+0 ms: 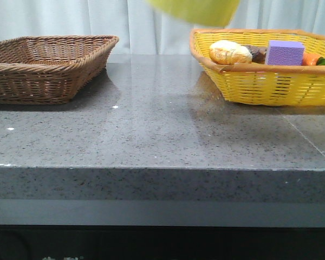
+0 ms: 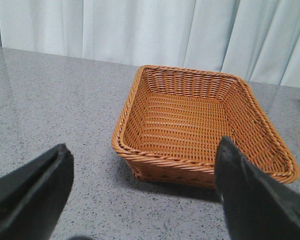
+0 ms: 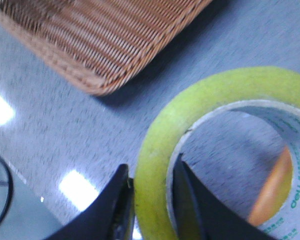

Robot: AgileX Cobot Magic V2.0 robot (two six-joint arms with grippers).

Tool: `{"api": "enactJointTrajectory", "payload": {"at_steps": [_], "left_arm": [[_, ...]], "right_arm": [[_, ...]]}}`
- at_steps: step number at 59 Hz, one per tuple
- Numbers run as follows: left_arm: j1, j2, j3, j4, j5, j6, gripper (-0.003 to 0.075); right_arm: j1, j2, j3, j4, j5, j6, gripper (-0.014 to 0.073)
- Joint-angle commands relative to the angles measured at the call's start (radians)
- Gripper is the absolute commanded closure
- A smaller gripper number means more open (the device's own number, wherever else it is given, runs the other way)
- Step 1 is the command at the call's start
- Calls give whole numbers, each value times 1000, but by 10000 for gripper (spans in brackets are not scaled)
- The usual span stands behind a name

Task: Transfer tape with both arms
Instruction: 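Grasp the clear yellow tape roll with the right gripper and lift it, then carry the tape toward the table center and set it down, releasing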

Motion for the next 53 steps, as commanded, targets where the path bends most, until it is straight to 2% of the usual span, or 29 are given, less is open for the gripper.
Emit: {"api": "enactJointTrajectory", "payload": {"at_steps": [1, 16, 29, 35, 40, 44, 48, 53], "left_arm": [[0, 14, -34, -1, -71, -11, 157], [0, 14, -34, -1, -71, -11, 157], [0, 14, -34, -1, -71, -11, 157], [0, 14, -34, -1, -71, -11, 157], [0, 14, -34, -1, -71, -11, 157], [0, 14, -34, -1, -71, -11, 157], [0, 14, -34, -1, -71, -11, 157], [0, 14, -34, -1, -71, -11, 157]], "right_arm": [[35, 10, -3, -5, -64, -21, 526], [110, 136, 24, -5, -138, -21, 526], [120, 195, 24, -5, -144, -20, 516], [120, 192, 23, -5, -149, -20, 422], [120, 186, 23, -5, -143, -20, 269], [120, 174, 23, -5, -137, -20, 183], [120, 150, 21, -5, -129, -20, 139], [120, 98, 14, -5, -121, -20, 139]]}}
